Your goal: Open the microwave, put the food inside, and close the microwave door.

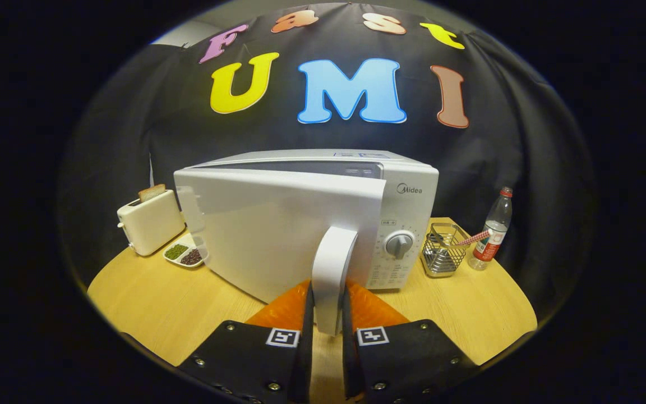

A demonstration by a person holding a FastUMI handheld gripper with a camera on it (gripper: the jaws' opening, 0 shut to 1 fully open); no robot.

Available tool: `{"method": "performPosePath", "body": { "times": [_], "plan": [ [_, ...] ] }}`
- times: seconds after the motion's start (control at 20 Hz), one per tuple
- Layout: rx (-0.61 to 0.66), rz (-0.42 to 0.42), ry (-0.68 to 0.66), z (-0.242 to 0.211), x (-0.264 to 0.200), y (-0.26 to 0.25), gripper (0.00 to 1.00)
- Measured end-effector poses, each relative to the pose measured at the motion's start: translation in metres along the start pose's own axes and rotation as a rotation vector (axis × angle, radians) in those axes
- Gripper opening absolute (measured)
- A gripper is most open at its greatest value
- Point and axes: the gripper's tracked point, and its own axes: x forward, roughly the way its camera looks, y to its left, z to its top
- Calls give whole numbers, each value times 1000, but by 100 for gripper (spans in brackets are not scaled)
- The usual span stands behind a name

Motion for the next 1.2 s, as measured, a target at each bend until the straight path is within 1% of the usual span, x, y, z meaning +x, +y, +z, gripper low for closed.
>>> {"method": "performPosePath", "body": {
  "times": [0.2,0.25,0.4,0.45,0.6,0.65,0.75,1.2],
  "plan": [
    [-63,7,12,-12,-27,22,25],
    [-68,8,14,-16,-32,27,27],
    [-66,20,30,-25,-49,48,27],
    [-71,19,31,-28,-55,54,31],
    [-71,24,40,-33,-69,74,31],
    [-64,36,48,-37,-72,83,33],
    [-62,35,48,-40,-82,98,47],
    [-42,38,34,-53,-109,169,49]
  ]
}}
